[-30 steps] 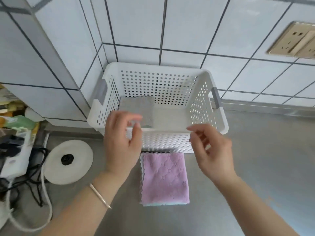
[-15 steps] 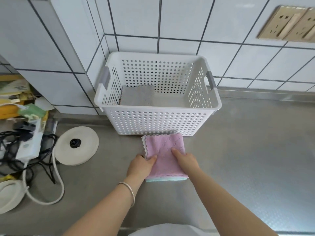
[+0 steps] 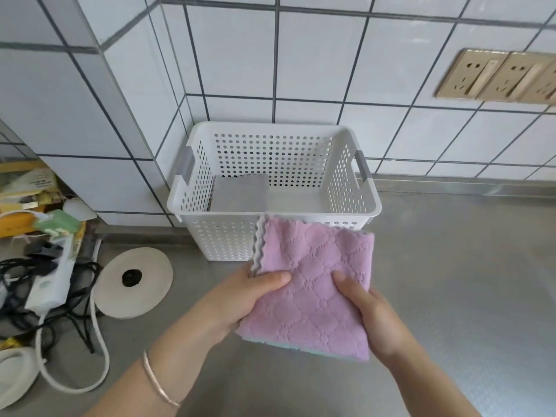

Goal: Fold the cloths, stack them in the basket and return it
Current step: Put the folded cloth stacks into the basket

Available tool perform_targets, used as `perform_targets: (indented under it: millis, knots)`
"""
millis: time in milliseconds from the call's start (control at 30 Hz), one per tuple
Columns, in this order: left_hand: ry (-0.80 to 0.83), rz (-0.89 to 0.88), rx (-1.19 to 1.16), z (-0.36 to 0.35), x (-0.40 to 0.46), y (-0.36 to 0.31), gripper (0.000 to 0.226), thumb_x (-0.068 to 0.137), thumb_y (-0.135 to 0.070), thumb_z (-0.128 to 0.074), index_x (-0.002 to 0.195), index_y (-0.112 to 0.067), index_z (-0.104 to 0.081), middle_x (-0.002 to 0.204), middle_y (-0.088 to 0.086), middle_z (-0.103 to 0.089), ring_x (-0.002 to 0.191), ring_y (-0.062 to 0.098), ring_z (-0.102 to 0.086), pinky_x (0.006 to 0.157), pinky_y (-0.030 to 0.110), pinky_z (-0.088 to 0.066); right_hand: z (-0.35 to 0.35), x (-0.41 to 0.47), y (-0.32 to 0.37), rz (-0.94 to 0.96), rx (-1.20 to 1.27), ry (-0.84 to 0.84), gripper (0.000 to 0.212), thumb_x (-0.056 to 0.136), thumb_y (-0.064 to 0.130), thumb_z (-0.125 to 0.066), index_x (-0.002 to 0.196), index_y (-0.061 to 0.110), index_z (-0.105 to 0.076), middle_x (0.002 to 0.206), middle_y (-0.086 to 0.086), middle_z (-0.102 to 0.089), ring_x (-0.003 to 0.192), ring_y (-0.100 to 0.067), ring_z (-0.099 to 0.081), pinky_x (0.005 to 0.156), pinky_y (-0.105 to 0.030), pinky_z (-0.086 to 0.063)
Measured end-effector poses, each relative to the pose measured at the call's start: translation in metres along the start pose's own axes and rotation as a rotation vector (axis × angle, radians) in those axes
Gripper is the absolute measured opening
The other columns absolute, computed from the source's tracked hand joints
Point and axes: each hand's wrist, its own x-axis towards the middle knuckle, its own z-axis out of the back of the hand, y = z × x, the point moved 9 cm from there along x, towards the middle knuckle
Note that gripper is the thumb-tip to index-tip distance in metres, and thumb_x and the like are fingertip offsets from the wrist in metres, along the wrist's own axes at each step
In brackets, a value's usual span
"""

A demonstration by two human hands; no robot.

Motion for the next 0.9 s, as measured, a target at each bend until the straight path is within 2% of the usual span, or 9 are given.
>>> perform_targets:
  millis: [100, 200, 267, 333, 467, 600, 700, 800, 900]
  knots:
    - [-0.061, -0.21, 0.144, 0.005, -0.014, -0.073, 0.076, 0.053, -0.063, -0.072, 0.122, -0.038, -0.05, 0.117, -0.007, -0.067, 0.106, 0.019, -0.065, 0.096, 0.046, -0.049, -0.009, -0.004, 0.066, 0.161, -0.055, 0.006, 0.065, 0.051, 0.063, -0.075, 0.099, 0.02, -0.071, 0.102, -0.003, -0.074, 0.097, -0.022, -0.069, 0.088, -0.04, -0.052]
    - [-0.314, -0.395, 0.267, 0.037, -0.012, -0.137, 0.094, 0.04, -0.091, -0.052, 0.118, -0.038, -0.053, 0.124, -0.007, -0.061, 0.115, 0.02, -0.059, 0.101, 0.05, -0.043, -0.01, 0.019, 0.125, 0.255, -0.068, -0.056, 0.05, 0.068, 0.053, -0.071, 0.102, 0.017, -0.067, 0.101, 0.001, -0.074, 0.095, -0.018, -0.07, 0.088, -0.035, -0.053]
    - [-0.374, -0.44, 0.34, 0.052, 0.003, -0.169, 0.1, 0.051, -0.095, -0.036, 0.131, -0.036, -0.045, 0.137, -0.006, -0.052, 0.127, 0.021, -0.048, 0.107, 0.05, -0.036, -0.008, 0.049, 0.156, 0.281, -0.067, -0.113, 0.039, 0.078, 0.047, -0.066, 0.104, 0.017, -0.065, 0.103, -0.001, -0.073, 0.095, -0.018, -0.069, 0.088, -0.034, -0.053]
    - [-0.382, -0.452, 0.329, 0.062, 0.028, -0.191, 0.084, 0.072, -0.08, -0.033, 0.139, -0.031, -0.037, 0.146, -0.005, -0.043, 0.135, 0.018, -0.039, 0.113, 0.047, -0.029, -0.003, 0.086, 0.176, 0.271, -0.06, -0.175, 0.035, 0.083, 0.043, -0.063, 0.104, 0.015, -0.063, 0.107, -0.004, -0.071, 0.098, -0.02, -0.068, 0.09, -0.036, -0.053]
    - [-0.425, -0.22, 0.27, 0.089, 0.102, -0.183, 0.051, 0.091, -0.042, -0.048, 0.131, -0.01, -0.051, 0.127, 0.008, -0.058, 0.118, 0.03, -0.055, 0.105, 0.047, -0.041, 0.007, 0.159, 0.159, 0.024, -0.047, -0.155, 0.014, 0.092, 0.029, -0.056, 0.086, 0.016, -0.057, 0.096, -0.004, -0.065, 0.102, -0.022, -0.06, 0.095, -0.038, -0.048]
    - [-0.322, -0.015, 0.421, 0.093, 0.173, -0.144, 0.033, 0.097, -0.025, -0.042, 0.118, -0.003, -0.055, 0.116, 0.007, -0.057, 0.104, 0.026, -0.055, 0.087, 0.034, -0.049, 0.037, 0.212, 0.123, -0.18, -0.341, -0.266, 0.027, 0.095, 0.015, -0.047, 0.115, 0.0, -0.055, 0.099, -0.012, -0.061, 0.093, -0.024, -0.056, 0.092, -0.038, -0.046]
    - [-0.306, 0.11, 0.403, 0.102, 0.223, -0.114, 0.024, 0.097, -0.017, -0.04, 0.112, -0.006, -0.055, 0.119, 0.015, -0.058, 0.106, 0.03, -0.056, 0.094, 0.042, -0.049, 0.052, 0.243, 0.105, -0.301, -0.494, -0.315, 0.029, 0.095, 0.008, -0.04, 0.122, 0.002, -0.048, 0.083, -0.012, -0.052, 0.081, -0.024, -0.051, 0.087, -0.044, -0.041]
    - [-0.234, 0.218, 0.416, 0.103, 0.259, -0.081, 0.039, 0.094, -0.017, -0.042, 0.131, -0.004, -0.045, 0.134, 0.016, -0.051, 0.12, 0.033, -0.051, 0.103, 0.048, -0.043, 0.061, 0.26, 0.09, -0.388, -0.688, -0.29, 0.037, 0.096, 0.005, -0.035, 0.131, -0.002, -0.042, 0.122, -0.021, -0.053, 0.111, -0.034, -0.052, 0.1, -0.047, -0.039]
    - [-0.159, 0.274, 0.447, 0.092, 0.275, -0.071, 0.04, 0.096, -0.012, -0.04, 0.135, -0.002, -0.04, 0.139, 0.012, -0.047, 0.127, 0.031, -0.046, 0.107, 0.039, -0.038, 0.069, 0.279, 0.084, -0.425, -0.857, -0.281, 0.044, 0.098, 0.007, -0.031, 0.14, -0.003, -0.031, 0.148, -0.019, -0.033, 0.135, -0.032, -0.034, 0.112, -0.04, -0.029]
